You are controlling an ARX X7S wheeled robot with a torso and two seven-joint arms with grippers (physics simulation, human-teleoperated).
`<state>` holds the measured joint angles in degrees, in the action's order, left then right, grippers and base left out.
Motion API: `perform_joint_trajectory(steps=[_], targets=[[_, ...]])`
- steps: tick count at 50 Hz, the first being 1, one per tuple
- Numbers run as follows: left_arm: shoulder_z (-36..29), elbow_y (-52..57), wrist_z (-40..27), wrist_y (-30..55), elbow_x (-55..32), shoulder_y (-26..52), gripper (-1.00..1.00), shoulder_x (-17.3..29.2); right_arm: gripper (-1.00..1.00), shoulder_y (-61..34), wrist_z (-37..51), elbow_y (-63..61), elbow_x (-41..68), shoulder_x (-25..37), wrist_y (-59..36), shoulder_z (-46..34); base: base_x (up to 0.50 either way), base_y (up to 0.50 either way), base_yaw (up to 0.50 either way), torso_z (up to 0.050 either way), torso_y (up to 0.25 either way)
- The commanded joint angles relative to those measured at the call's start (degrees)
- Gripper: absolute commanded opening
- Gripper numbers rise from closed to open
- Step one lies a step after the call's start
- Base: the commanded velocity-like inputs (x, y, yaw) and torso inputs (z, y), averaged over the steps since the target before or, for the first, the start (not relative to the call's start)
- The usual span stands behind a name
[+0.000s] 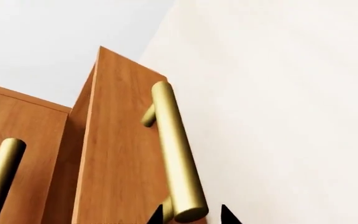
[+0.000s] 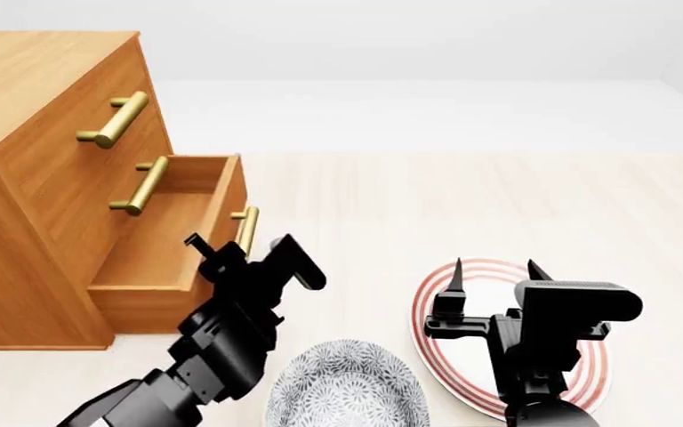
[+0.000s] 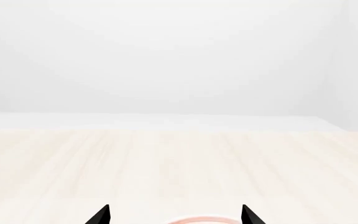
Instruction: Open the bottom drawer of the cabinet.
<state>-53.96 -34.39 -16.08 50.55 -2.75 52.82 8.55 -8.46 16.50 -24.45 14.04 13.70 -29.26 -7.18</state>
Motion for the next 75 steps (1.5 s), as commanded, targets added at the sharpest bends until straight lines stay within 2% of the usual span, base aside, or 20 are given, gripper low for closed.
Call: perform_joint_trajectory(steps=[1, 4, 5, 20, 26, 29, 37, 45, 54, 69, 75], targets=[[-0.21, 6.26, -4.91, 3.17, 2.55, -0.46, -1.0, -0.45, 1.0, 0.04, 0.19, 0.43, 0.46, 0.22, 0.33, -0.05, 0.0, 0.0, 0.0, 0.01, 0.011], [-0.55, 7.79, -4.71, 3.96, 2.59, -0.64, -1.0, -0.07, 1.0, 0.06, 0.22, 0.62, 0.49, 0.22, 0.52, -0.15, 0.0, 0.0, 0.0, 0.0, 0.003], [-1.11, 8.78, -4.63, 4.25, 2.92, -0.58, 1.0, 0.26, 1.0, 0.1, 0.22, 0.63, 0.57, 0.21, 0.58, -0.12, 0.0, 0.0, 0.0, 0.0, 0.0], [-0.69, 14.74, -4.52, 7.62, 2.5, -0.89, 1.0, 1.56, 1.0, -0.07, 0.48, 1.11, 0.91, 0.35, 0.87, -0.4, 0.0, 0.0, 0.0, 0.0, 0.0], [0.33, 22.7, -3.58, 10.89, 1.5, -1.34, 1.0, 3.37, 1.0, -0.04, 0.6, 1.18, 1.07, 0.45, 0.96, -0.45, 0.0, 0.0, 0.0, 0.0, 0.0], [4.56, 29.29, -1.88, 12.73, -1.46, -1.45, 1.0, 4.31, 1.0, -0.05, 0.62, 1.29, 1.11, 0.45, 1.13, -0.56, 0.0, 0.0, 0.0, 0.0, 0.0], [17.36, 37.09, -3.13, 15.09, -5.41, 0.35, 1.0, 4.4, 1.0, -0.22, 0.8, 1.37, 1.29, 0.61, 1.07, -0.65, 0.0, 0.0, 0.0, 0.0, 0.0], [25.31, 25.91, -3.12, 11.26, -7.83, 3.28, 1.0, 2.24, 1.0, -0.38, 1.17, 0.7, 1.48, 0.9, 0.49, -0.71, 0.0, 0.0, 0.0, 0.0, 0.0], [32.16, 20.23, -0.38, 14.34, -13.08, 5.37, 1.0, 0.72, 1.0, -0.76, 1.39, 0.9, 1.61, 0.95, 0.4, -0.96, 0.0, 0.0, 0.0, 0.0, 0.0], [35.27, 7.89, 2.8, 16.45, -16.14, 9.35, 1.0, -0.43, 1.0, -0.59, 1.66, 1.14, 1.87, 1.09, 0.87, -1.21, 0.0, 0.0, 0.0, 0.0, 0.0], [35.14, 1.0, 3.22, 12.68, -15.27, 10.7, 1.0, -0.75, 1.0, -0.44, 1.83, 1.25, 1.98, 1.16, 1.01, -1.25, 0.0, 0.0, 0.0, 0.0, 0.0]])
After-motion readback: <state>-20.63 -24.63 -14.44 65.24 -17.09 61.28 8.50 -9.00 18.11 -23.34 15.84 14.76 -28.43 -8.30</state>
